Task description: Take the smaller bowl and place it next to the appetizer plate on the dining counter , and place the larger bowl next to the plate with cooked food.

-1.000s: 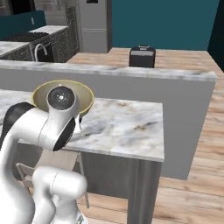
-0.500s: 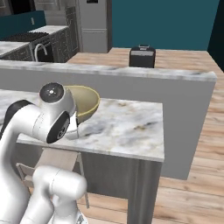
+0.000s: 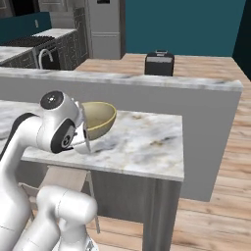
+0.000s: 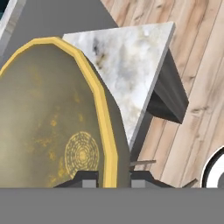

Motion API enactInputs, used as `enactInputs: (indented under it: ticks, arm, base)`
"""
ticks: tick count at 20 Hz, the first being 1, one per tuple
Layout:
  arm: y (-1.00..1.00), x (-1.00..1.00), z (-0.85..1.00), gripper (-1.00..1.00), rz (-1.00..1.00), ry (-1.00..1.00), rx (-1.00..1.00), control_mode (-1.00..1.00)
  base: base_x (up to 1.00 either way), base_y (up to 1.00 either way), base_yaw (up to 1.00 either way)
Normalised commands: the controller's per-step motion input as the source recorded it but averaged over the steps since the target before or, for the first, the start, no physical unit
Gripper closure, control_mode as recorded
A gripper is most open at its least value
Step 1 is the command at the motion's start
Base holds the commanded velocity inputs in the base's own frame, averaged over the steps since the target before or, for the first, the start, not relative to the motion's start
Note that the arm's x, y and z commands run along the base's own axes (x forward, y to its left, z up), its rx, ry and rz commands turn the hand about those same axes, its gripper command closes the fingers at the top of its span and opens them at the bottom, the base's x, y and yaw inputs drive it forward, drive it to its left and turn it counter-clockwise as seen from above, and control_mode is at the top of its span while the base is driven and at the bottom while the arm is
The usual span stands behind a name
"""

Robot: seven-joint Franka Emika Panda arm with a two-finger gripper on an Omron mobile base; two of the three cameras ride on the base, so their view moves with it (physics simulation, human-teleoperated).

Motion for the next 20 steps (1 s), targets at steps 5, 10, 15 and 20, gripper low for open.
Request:
enactInputs:
  ticks: [5,10,15,20]
  arm:
    - [0.0,0.3,-0.32,1.0,0.0,-0.01,0.0,-1.0]
    - [0.0,0.34,-0.4,1.0,0.0,-0.06,0.0,-1.0]
    - [0.0,0.35,-0.29,1.0,0.0,0.0,0.0,-1.0]
    - [0.0,0.36,-0.27,1.0,0.0,0.0,0.0,-1.0]
  base:
    - [0.0,0.0,0.0]
    - [0.0,0.0,0.0]
    - [0.0,0.0,0.0]
    - [0.0,0.0,0.0]
